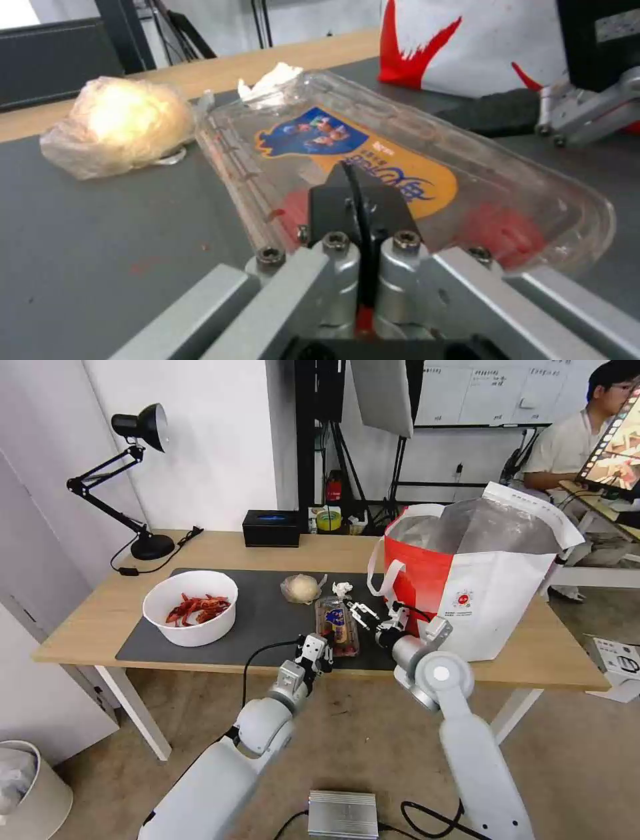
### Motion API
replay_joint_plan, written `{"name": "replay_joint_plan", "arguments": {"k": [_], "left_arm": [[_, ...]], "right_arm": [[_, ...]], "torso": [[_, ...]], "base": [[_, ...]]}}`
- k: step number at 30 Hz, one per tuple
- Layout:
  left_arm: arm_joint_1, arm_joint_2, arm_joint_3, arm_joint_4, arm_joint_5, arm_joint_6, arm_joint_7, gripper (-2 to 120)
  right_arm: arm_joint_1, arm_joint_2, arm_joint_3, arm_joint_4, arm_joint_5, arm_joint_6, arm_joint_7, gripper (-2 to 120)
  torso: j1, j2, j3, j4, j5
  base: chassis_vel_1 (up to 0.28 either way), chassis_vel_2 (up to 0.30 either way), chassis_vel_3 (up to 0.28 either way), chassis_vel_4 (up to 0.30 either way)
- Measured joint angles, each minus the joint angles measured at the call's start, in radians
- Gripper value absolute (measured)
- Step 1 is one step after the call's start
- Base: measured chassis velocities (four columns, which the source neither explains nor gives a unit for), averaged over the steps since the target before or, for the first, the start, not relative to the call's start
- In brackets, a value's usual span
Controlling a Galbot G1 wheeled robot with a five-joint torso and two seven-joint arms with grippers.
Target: Pick up the trash from the table and place it into the takeout bag.
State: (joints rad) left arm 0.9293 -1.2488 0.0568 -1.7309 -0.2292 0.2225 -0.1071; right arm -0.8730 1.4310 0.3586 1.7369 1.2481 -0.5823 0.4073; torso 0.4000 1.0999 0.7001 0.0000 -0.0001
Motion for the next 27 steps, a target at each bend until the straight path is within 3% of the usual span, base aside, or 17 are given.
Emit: {"name": "replay_joint_plan", "arguments": {"k": [27], "left_arm": [[0.006, -0.006, -0.002, 0.004, 0.021, -0.01, 0.001, 0]], "right_arm": [[0.091, 0.047, -0.039, -0.091, 0.013, -0.068, 0.056, 100]], "torso": [[0.0, 0.0, 0.0, 0.0001, 0.0]], "base": [[0.0, 0.0, 0.0, 0.0]]}}
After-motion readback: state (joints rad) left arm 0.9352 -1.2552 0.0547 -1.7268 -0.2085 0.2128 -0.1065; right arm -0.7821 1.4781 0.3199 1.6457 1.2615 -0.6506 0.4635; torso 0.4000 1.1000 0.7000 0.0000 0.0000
